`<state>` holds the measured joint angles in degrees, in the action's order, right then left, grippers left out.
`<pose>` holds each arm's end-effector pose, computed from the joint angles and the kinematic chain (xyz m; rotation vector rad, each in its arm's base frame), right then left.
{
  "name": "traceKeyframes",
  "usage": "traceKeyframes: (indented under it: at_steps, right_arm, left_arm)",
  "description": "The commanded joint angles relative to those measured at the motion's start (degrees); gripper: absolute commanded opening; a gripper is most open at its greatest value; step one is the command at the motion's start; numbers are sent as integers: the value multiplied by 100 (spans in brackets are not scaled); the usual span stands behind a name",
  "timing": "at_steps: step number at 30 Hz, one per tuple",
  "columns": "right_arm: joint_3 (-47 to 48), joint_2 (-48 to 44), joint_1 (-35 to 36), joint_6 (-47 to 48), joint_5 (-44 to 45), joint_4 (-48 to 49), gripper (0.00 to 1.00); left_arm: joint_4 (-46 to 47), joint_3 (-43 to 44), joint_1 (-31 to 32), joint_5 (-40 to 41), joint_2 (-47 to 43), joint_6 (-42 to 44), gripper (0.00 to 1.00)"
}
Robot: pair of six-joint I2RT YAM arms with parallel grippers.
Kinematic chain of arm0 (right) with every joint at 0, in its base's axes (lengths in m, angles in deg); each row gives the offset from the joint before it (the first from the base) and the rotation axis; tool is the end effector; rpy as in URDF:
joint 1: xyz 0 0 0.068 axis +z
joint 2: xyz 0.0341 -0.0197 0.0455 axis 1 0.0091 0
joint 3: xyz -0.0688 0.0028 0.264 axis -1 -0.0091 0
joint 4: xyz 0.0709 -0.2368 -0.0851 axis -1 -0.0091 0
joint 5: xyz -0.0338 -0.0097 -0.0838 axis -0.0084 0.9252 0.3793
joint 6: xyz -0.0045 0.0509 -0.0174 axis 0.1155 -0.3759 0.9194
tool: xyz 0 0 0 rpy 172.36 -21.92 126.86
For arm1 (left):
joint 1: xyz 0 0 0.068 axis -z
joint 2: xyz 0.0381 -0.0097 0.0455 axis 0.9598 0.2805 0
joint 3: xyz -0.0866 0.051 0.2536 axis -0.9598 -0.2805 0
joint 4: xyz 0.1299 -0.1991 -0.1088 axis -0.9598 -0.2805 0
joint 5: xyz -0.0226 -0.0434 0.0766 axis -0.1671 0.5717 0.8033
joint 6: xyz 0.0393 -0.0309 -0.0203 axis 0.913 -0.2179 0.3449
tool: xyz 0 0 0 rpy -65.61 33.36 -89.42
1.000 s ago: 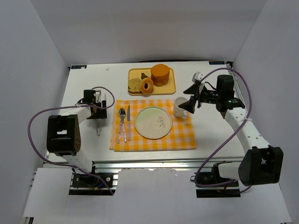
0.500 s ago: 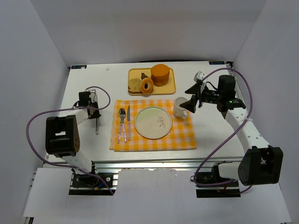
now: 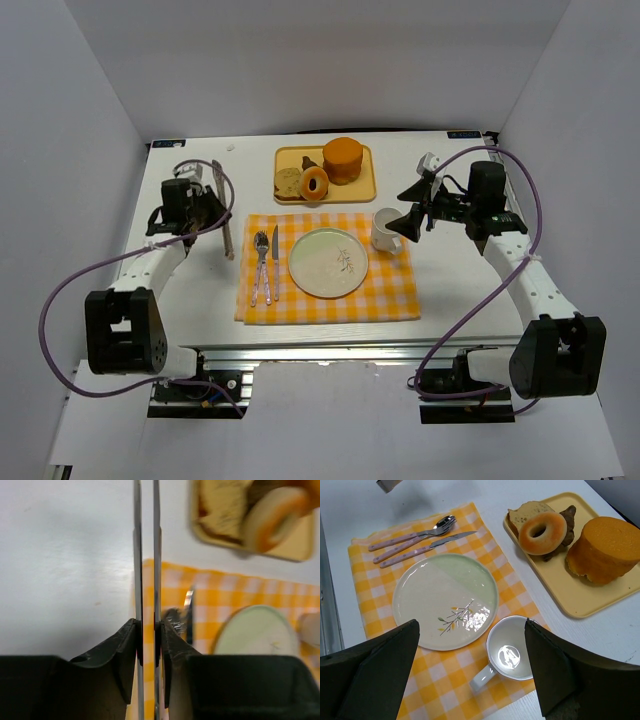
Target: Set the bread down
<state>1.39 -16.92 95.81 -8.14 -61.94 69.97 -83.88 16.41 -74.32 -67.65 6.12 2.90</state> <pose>0.2731 0.0598 0.3205 -1.0626 1.5319 0.7252 0.3043 -0.0047 0.2416 -0.2756 2.2161 -0.4390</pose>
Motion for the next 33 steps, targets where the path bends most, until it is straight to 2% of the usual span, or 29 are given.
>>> traceKeyframes:
  at_steps: [1,5,24,33]
  right_arm:
    - [-83,-193,-36,-83,-127,181,90]
    - [-90,-219,-53,-99,-145,173,89]
    - [-212,-314,-105,-181,-139,275,89]
    - [-241,-282,-158,-207,-159,332,89]
  left_arm:
    - [436,319,499,-480,-103,-773,40]
    - [529,614,913,-497,112,-899,47]
    - [-349,2228,1514,-503,1714,-162,53]
    - [-739,2278,1582,-629,1754,422,56]
